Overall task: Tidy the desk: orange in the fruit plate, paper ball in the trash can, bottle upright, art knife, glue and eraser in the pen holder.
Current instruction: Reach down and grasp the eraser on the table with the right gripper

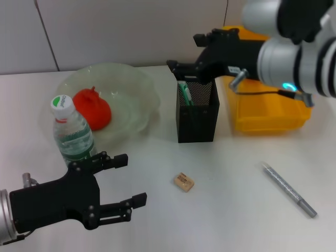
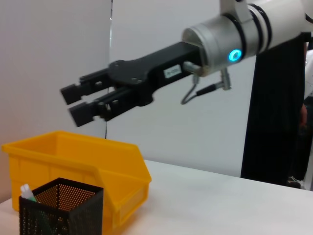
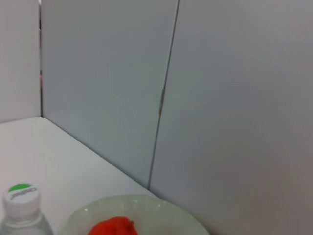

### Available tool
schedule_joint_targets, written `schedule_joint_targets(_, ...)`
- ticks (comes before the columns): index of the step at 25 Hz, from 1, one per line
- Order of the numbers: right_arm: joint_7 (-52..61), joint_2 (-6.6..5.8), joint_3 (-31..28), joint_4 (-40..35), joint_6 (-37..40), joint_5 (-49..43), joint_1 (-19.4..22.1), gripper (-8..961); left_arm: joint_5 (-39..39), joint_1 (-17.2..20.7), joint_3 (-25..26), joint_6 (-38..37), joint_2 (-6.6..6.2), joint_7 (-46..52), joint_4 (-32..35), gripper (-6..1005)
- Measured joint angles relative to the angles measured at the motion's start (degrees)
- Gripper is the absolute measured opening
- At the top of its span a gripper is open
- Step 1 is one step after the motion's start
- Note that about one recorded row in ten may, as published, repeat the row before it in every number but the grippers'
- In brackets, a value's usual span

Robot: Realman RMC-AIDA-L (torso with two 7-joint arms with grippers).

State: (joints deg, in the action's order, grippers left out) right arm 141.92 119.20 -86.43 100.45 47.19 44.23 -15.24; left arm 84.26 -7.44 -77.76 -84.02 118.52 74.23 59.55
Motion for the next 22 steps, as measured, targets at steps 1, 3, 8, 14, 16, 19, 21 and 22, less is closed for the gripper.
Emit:
schedule_joint_targets(1,-1.6,0.02,-0.2,0.1,0.0,1.8,0.9,766,0.0,0.0,0.0,0.0,0.00,0.0,0.0,861)
schedule_joint_targets(3,-4.6,0.05,-0.5,0.1,0.0,5.2,2.4,766,-0.9,-0.3,0.8,-0.1,-0.08,-0.1,-0.9,861)
schedule_joint_targets(8,-7.6,0.11,-3.1,-0.1,4.7,8.8,4.6,765,-1.6,-0.8,1.7,-0.1,-0.06,-0.5,-2.0,861)
schedule_joint_targets(14,-8.7,0.06,-8.1,-1.9,11.5,13.1,3.9,765,-1.6,-0.8,1.7,-0.1,-0.08,-0.5,-2.1,861)
schedule_joint_targets(16,-11.5,0.10,-9.7,-2.5,12.8,16.5,4.3,765,-1.7,-1.1,2.2,-0.1,-0.06,-0.6,-2.9,861)
schedule_joint_targets(19,-16.1,0.15,-11.4,-3.3,14.4,22.0,5.3,766,-2.1,-1.4,2.7,-0.1,-0.05,-0.6,-3.6,861)
schedule_joint_targets(21,-17.8,0.14,-12.7,-3.8,16.2,24.3,5.6,766,-2.3,-1.5,2.7,-0.1,-0.05,-0.6,-3.7,861)
schedule_joint_targets(22,-19.1,0.15,-14.5,-4.7,18.2,25.7,5.7,766,-2.4,-1.5,2.7,-0.1,-0.04,-0.6,-3.8,861)
